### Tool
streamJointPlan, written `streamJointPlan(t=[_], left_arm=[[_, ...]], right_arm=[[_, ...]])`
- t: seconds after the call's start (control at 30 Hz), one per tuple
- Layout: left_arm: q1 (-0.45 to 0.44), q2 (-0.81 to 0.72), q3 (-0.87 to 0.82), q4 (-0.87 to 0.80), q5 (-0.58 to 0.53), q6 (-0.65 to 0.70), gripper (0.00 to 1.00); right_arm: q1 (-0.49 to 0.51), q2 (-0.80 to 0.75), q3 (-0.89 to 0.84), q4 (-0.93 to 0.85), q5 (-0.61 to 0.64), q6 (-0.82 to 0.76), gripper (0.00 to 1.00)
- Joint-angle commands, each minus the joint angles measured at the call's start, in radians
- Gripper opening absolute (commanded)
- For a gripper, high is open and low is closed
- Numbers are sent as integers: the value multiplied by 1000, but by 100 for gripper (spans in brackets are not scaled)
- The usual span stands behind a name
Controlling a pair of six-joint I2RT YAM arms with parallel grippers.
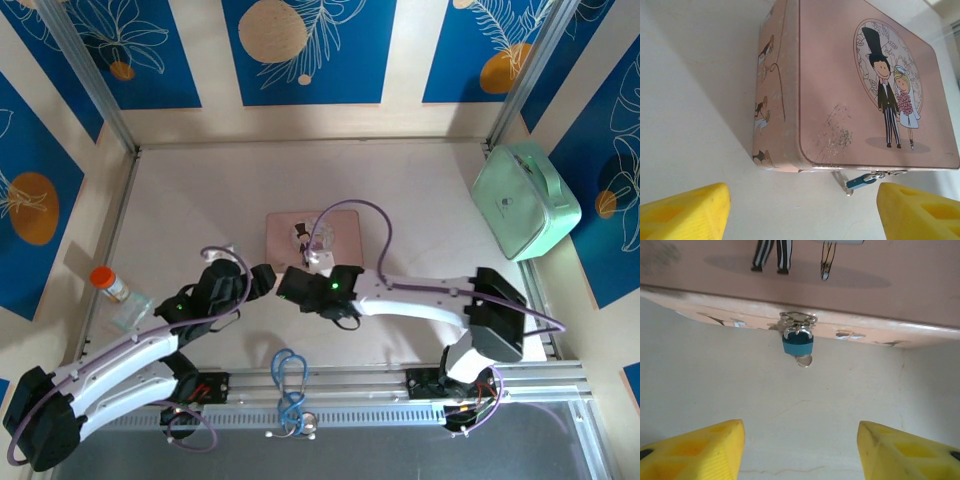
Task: Unlock the padlock with the key
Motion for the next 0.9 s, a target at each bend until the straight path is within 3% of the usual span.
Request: streamJointPlan(t=[0.0, 0.1, 0.37, 0.47, 0.87], left_arm=[[-8, -13, -36, 66, 33, -76, 77], [-9, 1, -35, 75, 43, -95, 77], [-8, 3, -64, 108, 60, -142, 64], [-8, -48, -99, 106, 37, -159, 59], [-8, -203, -148, 29, -8, -170, 57]], right_arm=[[-22, 55, 17, 11, -38, 38, 60], [-46, 68, -4, 88, -70, 15, 61], [-107, 123, -22, 184, -64, -5, 63], [-129, 147, -22, 210, -98, -20, 60], [-142, 217, 33, 179, -112, -34, 59]])
